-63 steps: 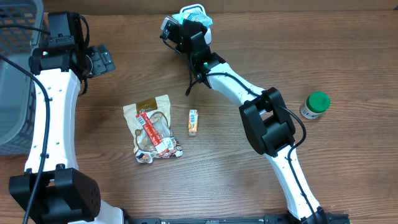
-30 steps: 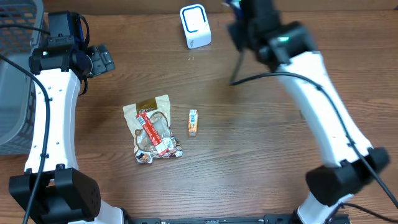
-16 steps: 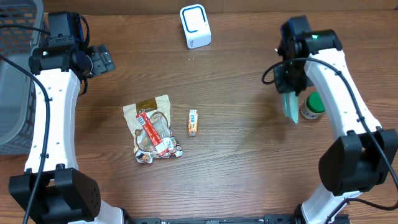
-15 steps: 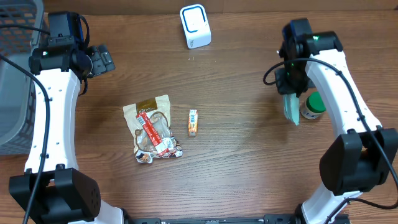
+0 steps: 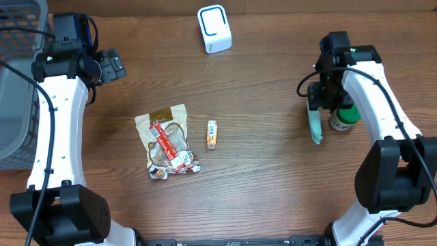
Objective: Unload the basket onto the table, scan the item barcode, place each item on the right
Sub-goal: 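Move the wipes pack right and set it down near the jar, then reach the right gripper to the orange tissue pack and grasp it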
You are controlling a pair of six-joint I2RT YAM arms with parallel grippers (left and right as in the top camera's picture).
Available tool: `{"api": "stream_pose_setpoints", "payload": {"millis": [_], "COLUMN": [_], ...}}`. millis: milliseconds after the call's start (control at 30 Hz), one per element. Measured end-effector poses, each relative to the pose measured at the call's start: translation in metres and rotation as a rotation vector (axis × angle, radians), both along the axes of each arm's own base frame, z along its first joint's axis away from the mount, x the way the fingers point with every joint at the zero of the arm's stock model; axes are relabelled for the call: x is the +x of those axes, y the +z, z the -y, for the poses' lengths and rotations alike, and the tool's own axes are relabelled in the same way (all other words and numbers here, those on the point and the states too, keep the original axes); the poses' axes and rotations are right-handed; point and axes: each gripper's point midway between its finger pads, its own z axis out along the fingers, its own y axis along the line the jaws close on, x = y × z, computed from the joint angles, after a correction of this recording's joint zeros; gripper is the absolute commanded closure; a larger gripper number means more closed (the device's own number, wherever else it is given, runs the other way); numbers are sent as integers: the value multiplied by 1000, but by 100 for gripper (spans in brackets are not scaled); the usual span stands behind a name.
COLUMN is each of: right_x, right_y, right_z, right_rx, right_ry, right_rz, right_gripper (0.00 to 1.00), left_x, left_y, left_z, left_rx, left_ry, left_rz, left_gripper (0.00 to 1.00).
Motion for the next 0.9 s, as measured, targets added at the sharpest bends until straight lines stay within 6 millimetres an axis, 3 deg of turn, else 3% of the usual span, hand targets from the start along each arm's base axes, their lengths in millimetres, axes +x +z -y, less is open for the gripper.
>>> {"api": "stream_pose_setpoints", "payload": {"millis": [167,467,767,900], "right_x": [12,8,4,-6], "right_y": [0,7,14,19], "right_z": [-25,-87,-179,-238], "right_rx": [152,422,516,537], "right_ry": [-32,6,73,133], "right_rz": [49,29,52,92], "right_gripper": [40,41,40,38], "left_x": [0,0,0,0], "left_y": [0,0,0,0], "left_z": [0,0,0,0], "left_rx": [0,0,0,0], "left_ry": [0,0,0,0], "left_rz": [0,0,0,0], "left_gripper": [0,0,0,0]}}
